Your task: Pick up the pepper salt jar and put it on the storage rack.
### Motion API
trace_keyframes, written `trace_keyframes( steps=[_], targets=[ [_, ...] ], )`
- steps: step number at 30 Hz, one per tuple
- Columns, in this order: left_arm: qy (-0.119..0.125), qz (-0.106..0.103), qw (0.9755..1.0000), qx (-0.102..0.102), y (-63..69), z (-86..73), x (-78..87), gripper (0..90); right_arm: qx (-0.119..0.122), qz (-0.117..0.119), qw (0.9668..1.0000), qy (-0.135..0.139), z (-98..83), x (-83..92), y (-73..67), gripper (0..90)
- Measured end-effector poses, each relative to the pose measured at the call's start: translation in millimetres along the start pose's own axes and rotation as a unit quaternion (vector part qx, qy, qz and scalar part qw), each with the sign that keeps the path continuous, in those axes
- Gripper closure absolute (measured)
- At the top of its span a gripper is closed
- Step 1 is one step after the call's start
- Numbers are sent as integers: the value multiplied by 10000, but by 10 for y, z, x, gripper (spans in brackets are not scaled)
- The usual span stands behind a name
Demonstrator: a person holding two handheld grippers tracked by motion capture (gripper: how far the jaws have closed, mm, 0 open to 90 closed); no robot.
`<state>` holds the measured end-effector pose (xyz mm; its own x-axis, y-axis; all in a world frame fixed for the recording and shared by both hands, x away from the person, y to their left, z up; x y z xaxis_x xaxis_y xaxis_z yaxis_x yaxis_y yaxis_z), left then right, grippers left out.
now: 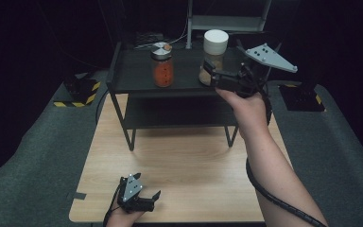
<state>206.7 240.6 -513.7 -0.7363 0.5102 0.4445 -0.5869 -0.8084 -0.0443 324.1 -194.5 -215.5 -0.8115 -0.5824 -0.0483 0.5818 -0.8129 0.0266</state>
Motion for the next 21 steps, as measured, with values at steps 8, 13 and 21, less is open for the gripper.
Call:
trace_keyframes(
  steps=[8, 13, 21],
  targets=[
    [-9, -3, 10000, -24, 4, 3, -2, 4, 57, 148, 9999, -25, -119, 107, -41, 0],
    [-17, -12, 10000, -38, 6, 6, -2, 4, 181, 239, 9995, -23, -212, 193, -96, 0],
    [4, -29, 10000, -33, 1, 0, -3, 4, 416, 233, 9988, -55, -380, 308, -163, 0]
  ],
)
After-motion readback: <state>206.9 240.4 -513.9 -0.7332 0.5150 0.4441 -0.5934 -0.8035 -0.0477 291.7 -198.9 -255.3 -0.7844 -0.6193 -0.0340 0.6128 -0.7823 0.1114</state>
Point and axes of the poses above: each handheld gripper's, and its own axes: x roughly backward along the jaws, z roughly out of its top, y roughly to its right, the point moved 3 cm from there along -x, roughly forward along the jaws, and after that the axes turned 2 degrees about -y, right-handed, at the moved point
